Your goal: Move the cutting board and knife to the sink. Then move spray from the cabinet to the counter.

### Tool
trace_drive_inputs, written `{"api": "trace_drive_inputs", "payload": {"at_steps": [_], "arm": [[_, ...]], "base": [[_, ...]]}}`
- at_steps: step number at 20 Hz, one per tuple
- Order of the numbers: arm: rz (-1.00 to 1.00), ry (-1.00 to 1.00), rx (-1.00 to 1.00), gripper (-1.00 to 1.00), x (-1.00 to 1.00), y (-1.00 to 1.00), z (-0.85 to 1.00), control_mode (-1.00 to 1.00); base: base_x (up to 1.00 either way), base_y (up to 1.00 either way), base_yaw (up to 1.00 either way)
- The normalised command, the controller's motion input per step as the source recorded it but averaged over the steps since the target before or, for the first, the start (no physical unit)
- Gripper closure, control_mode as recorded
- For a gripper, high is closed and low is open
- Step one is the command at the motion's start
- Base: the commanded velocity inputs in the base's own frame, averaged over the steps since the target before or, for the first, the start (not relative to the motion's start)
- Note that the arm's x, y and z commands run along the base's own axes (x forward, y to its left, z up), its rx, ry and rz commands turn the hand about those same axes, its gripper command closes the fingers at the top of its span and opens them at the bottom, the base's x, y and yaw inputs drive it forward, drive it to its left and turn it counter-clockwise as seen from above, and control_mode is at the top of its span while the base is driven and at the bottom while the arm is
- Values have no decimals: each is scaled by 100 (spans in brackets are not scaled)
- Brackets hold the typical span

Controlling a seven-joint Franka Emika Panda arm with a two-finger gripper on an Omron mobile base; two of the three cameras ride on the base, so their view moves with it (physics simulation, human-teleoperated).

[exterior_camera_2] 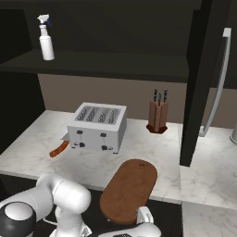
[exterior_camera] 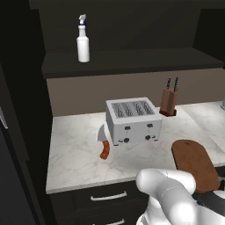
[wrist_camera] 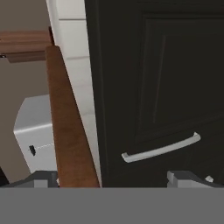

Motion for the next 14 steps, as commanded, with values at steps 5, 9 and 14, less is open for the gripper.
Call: {"api": "trace_drive_inputs", "payload": {"at_steps": [5,9,14], "arm": [[0,-6,0,-100,4,0,-1,-100],[0,-7,0,-100,3,0,-5,-100],[0,-5,0,-100,8,0,-6,-100]], "base": [[0,0,0],[0,0,0],[0,0,0]]}}
